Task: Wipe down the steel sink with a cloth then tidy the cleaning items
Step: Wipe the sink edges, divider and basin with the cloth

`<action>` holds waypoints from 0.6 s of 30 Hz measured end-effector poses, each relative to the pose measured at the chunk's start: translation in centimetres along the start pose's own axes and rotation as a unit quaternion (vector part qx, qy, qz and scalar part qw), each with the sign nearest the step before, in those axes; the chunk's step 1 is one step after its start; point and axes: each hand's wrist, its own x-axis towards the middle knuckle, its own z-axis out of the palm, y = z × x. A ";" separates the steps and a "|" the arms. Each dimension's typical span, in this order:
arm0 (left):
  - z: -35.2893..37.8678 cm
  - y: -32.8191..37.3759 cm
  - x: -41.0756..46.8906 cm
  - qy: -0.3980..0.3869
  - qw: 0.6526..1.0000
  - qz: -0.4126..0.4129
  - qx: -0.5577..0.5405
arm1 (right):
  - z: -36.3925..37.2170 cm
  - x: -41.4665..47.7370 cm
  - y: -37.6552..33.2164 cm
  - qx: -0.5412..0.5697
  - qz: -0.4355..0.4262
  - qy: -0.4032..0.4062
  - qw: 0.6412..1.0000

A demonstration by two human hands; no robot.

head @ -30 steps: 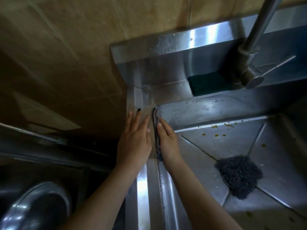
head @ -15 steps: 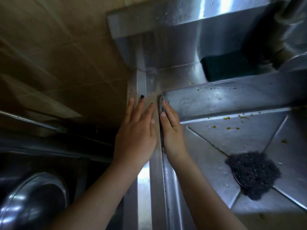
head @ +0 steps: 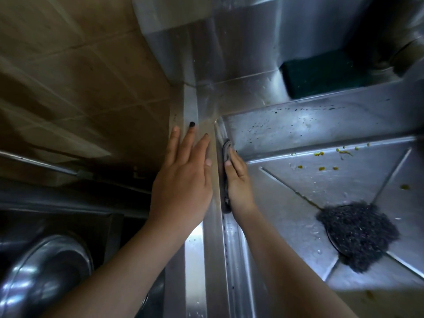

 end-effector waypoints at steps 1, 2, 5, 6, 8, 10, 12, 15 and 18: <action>0.0 0.0 0.0 0.004 1.000 0.004 0.005 | -0.1 0.3 0.7 -0.001 0.008 0.004 1.000; 0.1 0.0 0.0 0.006 1.000 0.007 0.009 | -0.2 0.6 1.5 -0.003 0.014 0.009 1.000; 0.2 -0.1 0.0 0.010 1.000 0.009 0.020 | -0.4 1.3 3.4 -0.027 0.012 0.017 0.999; 0.2 -0.1 0.0 0.013 1.000 0.011 0.019 | -0.5 1.4 3.9 -0.035 0.004 0.017 0.999; 0.2 -0.2 0.0 0.012 1.000 0.012 0.014 | -0.8 1.5 4.4 -0.056 -0.012 0.017 0.998; 0.2 -0.3 0.0 0.016 1.000 0.018 0.015 | -1.0 1.5 4.5 -0.072 -0.025 0.011 0.997; 0.2 -0.2 0.0 0.012 1.000 0.014 0.008 | -1.1 1.5 4.9 -0.074 -0.018 0.009 0.997; 0.1 -0.1 0.0 0.002 1.000 0.009 0.006 | -0.9 1.0 4.5 -0.034 -0.008 0.007 0.999; 0.0 -0.1 0.0 -0.005 1.000 0.006 0.001 | -0.7 -0.3 3.8 0.029 0.026 0.023 0.999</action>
